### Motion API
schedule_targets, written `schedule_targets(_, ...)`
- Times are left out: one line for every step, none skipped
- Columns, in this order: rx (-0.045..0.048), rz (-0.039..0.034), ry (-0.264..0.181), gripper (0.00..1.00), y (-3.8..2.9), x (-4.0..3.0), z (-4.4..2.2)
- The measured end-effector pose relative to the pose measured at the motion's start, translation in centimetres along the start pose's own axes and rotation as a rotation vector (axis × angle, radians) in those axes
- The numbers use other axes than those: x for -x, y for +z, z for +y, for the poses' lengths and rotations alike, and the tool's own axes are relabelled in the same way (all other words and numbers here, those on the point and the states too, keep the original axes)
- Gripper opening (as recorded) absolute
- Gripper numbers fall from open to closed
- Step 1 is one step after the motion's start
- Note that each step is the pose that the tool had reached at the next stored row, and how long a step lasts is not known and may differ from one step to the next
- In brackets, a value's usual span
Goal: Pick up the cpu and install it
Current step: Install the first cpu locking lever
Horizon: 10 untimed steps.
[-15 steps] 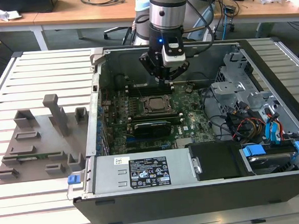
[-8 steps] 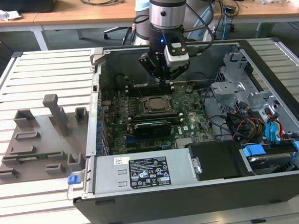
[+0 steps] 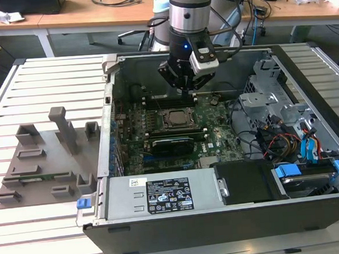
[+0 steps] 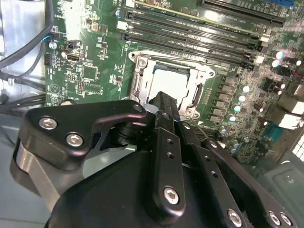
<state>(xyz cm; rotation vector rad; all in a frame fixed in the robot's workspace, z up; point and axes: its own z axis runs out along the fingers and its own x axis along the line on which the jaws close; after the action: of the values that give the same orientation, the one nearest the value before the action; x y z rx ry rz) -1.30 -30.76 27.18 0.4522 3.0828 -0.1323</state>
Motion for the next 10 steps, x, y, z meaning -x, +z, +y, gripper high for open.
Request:
schedule_targets(0.0003, -0.0007, -0.009, 0.11, 0.0, 0.0, 0.0)
schedule_targets(0.0005, -0.0013, -0.016, 0.11, 0.0, 0.0, 0.0)
schedule_targets(0.0011, -0.0026, -0.031, 0.11, 0.0, 0.0, 0.0)
schedule_targets(0.0014, -0.0032, -0.039, 0.11, 0.0, 0.0, 0.0)
schedule_targets(0.0016, -0.0038, -0.046, 0.11, 0.0, 0.0, 0.0)
schedule_targets(0.0021, -0.005, -0.061, 0.11, 0.0, 0.0, 0.0)
schedule_targets(0.0026, -0.0061, -0.074, 0.11, 0.0, 0.0, 0.0)
schedule_targets(0.003, -0.0071, -0.087, 0.11, 0.0, 0.0, 0.0)
schedule_targets(0.0034, -0.0079, -0.097, 0.11, 0.0, 0.0, 0.0)
schedule_targets(0.0037, -0.0087, -0.107, 0.11, 0.0, 0.0, 0.0)
